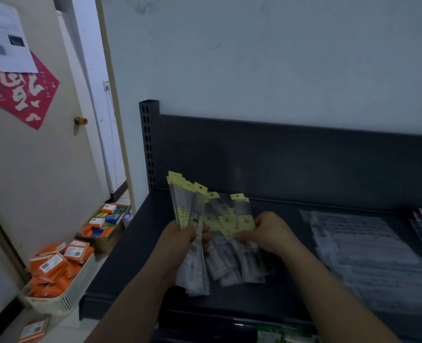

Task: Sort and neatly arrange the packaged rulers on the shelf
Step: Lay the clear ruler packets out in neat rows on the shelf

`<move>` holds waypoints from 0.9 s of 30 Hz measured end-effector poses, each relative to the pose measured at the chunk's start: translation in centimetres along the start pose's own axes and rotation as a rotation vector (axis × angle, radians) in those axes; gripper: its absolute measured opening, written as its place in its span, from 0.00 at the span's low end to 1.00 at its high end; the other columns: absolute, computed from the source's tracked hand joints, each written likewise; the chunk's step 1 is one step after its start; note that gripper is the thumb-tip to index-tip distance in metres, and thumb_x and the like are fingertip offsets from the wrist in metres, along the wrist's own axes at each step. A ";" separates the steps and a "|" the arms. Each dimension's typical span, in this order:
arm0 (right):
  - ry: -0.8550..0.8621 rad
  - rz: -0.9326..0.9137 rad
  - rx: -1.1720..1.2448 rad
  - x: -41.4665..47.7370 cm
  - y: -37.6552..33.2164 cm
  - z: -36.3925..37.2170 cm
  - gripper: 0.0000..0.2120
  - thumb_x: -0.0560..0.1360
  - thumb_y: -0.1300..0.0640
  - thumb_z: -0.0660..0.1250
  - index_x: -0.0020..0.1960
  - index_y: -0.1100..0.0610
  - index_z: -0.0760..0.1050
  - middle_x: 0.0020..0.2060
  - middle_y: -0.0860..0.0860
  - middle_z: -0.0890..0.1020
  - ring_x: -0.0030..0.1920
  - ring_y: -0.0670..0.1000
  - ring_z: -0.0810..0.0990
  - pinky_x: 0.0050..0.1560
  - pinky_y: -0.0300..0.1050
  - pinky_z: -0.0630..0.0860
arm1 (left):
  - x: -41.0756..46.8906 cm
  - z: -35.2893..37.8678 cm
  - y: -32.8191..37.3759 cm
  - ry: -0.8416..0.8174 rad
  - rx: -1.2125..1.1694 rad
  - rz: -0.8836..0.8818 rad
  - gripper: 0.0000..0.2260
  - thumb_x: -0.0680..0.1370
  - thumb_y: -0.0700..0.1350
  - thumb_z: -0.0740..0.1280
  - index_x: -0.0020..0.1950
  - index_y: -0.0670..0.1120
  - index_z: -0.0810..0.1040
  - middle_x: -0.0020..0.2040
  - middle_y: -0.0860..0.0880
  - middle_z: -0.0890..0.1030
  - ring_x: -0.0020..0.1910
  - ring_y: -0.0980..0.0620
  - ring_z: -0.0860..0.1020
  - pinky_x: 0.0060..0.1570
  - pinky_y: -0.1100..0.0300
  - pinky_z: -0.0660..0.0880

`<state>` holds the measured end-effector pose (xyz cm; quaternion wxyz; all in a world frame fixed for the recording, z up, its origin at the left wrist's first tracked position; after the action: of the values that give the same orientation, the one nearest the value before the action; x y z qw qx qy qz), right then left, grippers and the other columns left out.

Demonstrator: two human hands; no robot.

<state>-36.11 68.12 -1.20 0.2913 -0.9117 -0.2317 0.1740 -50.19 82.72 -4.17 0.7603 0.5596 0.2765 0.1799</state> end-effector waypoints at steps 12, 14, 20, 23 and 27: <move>0.033 0.025 0.864 0.0 0.7 -0.1 0.05 0.74 0.65 0.68 0.50 0.64 0.79 0.42 0.58 0.84 0.40 0.53 0.83 0.41 0.45 0.80 | 0.2 -0.2 -0.5 0.010 -0.076 0.036 0.11 0.78 0.34 0.61 0.58 0.32 0.74 0.44 0.37 0.78 0.39 0.44 0.79 0.36 0.56 0.77; -0.111 0.029 1.003 -0.9 -0.9 0.9 0.06 0.76 0.67 0.64 0.50 0.66 0.79 0.43 0.59 0.84 0.39 0.54 0.83 0.42 0.47 0.81 | 0.3 -0.1 -0.4 0.001 -0.036 0.074 0.14 0.76 0.40 0.69 0.60 0.37 0.75 0.49 0.37 0.81 0.42 0.44 0.81 0.40 0.53 0.79; -0.274 0.022 1.093 -2.0 -3.9 3.4 0.10 0.77 0.70 0.59 0.51 0.66 0.79 0.45 0.60 0.83 0.41 0.54 0.82 0.44 0.45 0.81 | -0.4 1.3 0.0 -0.044 0.034 0.175 0.11 0.78 0.39 0.67 0.60 0.45 0.78 0.53 0.47 0.84 0.49 0.52 0.83 0.43 0.62 0.80; -0.288 -0.036 1.016 -2.1 -3.9 3.8 0.10 0.78 0.69 0.60 0.49 0.63 0.80 0.44 0.57 0.85 0.43 0.53 0.83 0.44 0.45 0.81 | -0.1 0.7 -0.3 0.029 0.072 0.149 0.12 0.78 0.38 0.67 0.61 0.44 0.76 0.54 0.45 0.83 0.49 0.50 0.83 0.37 0.64 0.79; -0.164 -0.091 0.810 -2.3 -3.9 4.1 0.06 0.75 0.66 0.67 0.47 0.57 0.81 0.43 0.54 0.85 0.44 0.52 0.84 0.46 0.46 0.81 | 0.0 0.7 -0.2 0.039 0.128 0.161 0.10 0.80 0.42 0.65 0.61 0.46 0.77 0.55 0.46 0.83 0.50 0.51 0.83 0.42 0.62 0.80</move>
<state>-41.13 71.60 -1.56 0.6146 -0.6952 -0.2071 0.3099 -49.72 82.11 -4.24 0.7006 0.6237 0.2565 0.2331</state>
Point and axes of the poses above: each hand's wrist, its own x-axis towards the middle knuckle, its own z-axis out of the palm, y = z × x, the point moved 2 cm from there along x, towards the middle knuckle
